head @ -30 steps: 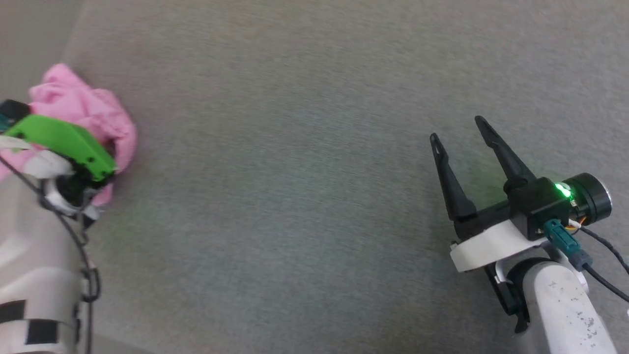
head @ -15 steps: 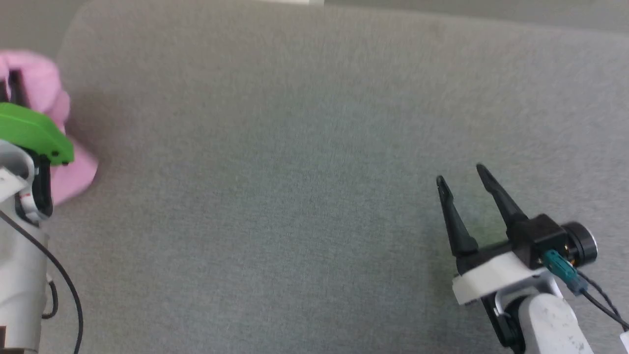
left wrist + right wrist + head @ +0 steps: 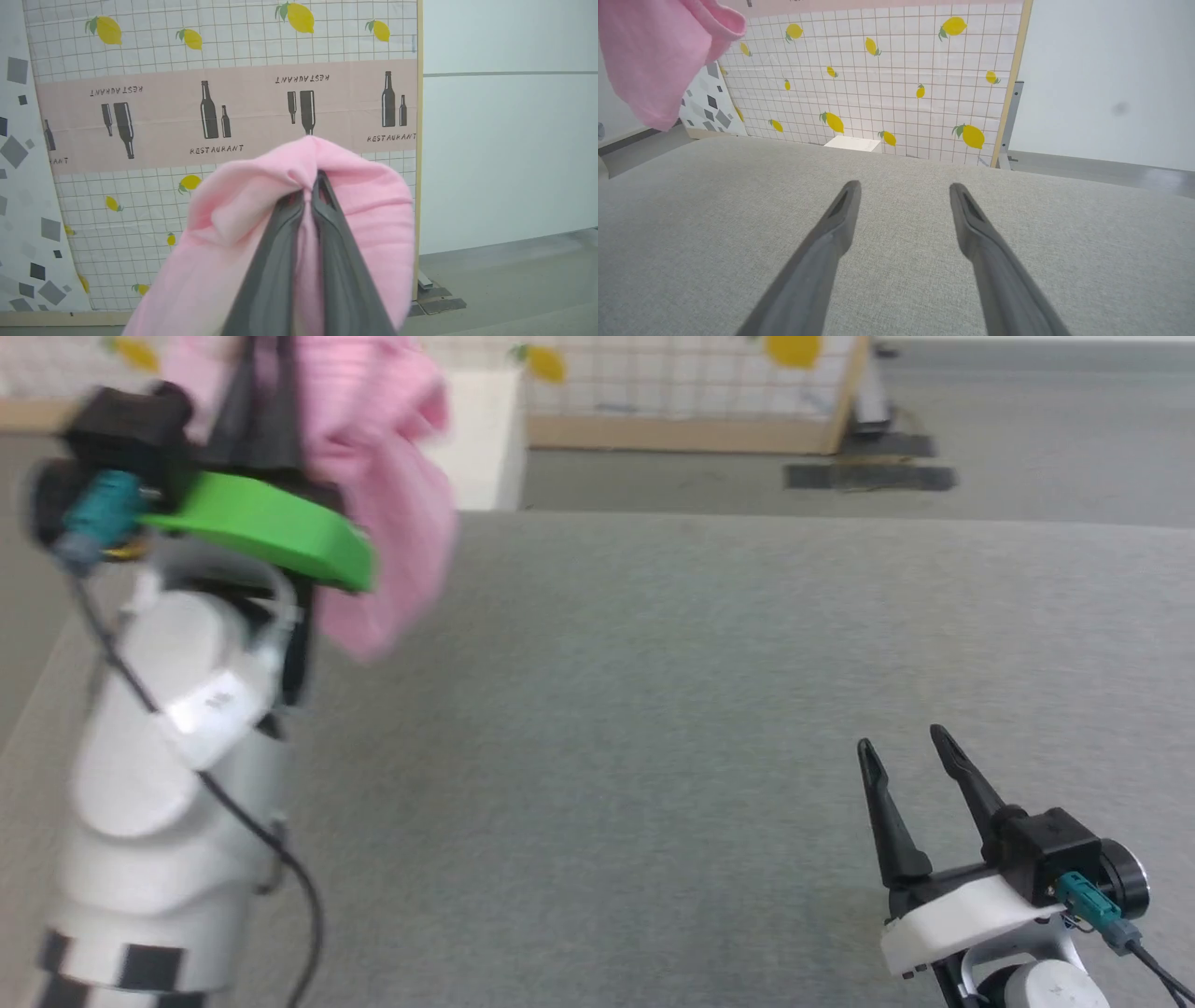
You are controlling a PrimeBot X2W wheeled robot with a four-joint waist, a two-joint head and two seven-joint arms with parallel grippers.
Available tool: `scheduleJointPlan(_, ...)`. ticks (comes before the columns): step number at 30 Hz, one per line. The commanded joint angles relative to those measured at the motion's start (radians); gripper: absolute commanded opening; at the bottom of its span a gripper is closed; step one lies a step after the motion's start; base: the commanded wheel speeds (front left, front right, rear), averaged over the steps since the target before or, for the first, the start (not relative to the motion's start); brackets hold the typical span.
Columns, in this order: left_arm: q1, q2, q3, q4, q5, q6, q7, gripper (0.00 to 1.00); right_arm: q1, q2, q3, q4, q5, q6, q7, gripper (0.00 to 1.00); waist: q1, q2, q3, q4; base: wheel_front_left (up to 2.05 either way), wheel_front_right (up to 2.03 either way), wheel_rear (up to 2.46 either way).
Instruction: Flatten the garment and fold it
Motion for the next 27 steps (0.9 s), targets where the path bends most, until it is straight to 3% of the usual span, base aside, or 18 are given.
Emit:
scheduleJointPlan(1,0.024,-0.028,-0.019,-0.009,-0.022,-0.008,0.012,0.00,0.011,0.000,-0.001,-0.009,0.005,-0.002,0.003,1.00,0.0001,-0.0001,-0.073,-0.166,0.00,0.00,0.00)
scheduleJointPlan(6,0.110,-0.124,-0.061,0.009,-0.104,-0.011,0.064,0.00,0.023,0.000,0.001,-0.017,0.011,-0.002,0.012,1.00,0.0001,-0.0001,-0.077,-0.260,0.00,0.00,0.00)
scheduleJointPlan(9,0.201,-0.179,-0.117,0.103,-0.160,-0.019,0.157,0.00,0.029,0.000,0.010,-0.014,0.017,-0.002,0.016,1.00,0.0001,-0.0001,-0.076,-0.311,0.00,0.00,0.00)
scheduleJointPlan(16,0.315,-0.195,-0.257,0.322,-0.195,-0.002,0.530,0.00,0.032,0.000,0.021,-0.010,0.027,-0.002,0.024,1.00,0.0001,-0.0001,-0.068,-0.342,0.00,0.00,0.00)
scheduleJointPlan(17,0.318,-0.194,-0.265,0.328,-0.196,0.003,0.559,0.18,0.032,0.000,0.021,-0.010,0.029,-0.002,0.024,1.00,0.0001,-0.0001,-0.063,-0.339,0.00,0.00,0.00)
scheduleJointPlan(18,0.320,-0.192,-0.271,0.329,-0.194,0.011,0.584,0.72,0.031,0.000,0.022,-0.010,0.031,-0.002,0.025,1.00,0.0001,-0.0001,-0.059,-0.334,0.00,0.00,0.00)
scheduleJointPlan(19,0.320,-0.190,-0.277,0.326,-0.191,0.016,0.598,1.00,0.030,0.000,0.021,-0.009,0.032,-0.002,0.025,1.00,0.0001,-0.0001,-0.055,-0.329,0.00,0.00,0.00)
scheduleJointPlan(20,0.320,-0.189,-0.282,0.319,-0.189,0.018,0.610,1.00,0.029,0.000,0.022,-0.008,0.034,-0.002,0.025,1.00,0.0001,-0.0001,-0.052,-0.321,0.00,0.00,0.00)
scheduleJointPlan(21,0.324,-0.183,-0.247,0.214,-0.181,0.027,0.477,1.00,0.020,0.000,0.032,-0.005,0.040,-0.002,0.022,1.00,0.0001,-0.0001,-0.040,-0.280,0.00,0.00,0.00)
scheduleJointPlan(27,0.388,-0.164,-0.135,0.049,-0.120,0.076,0.058,1.00,-0.009,0.000,0.054,-0.014,0.022,-0.002,0.013,1.00,0.0001,-0.0001,-0.035,-0.219,0.00,0.00,0.00)
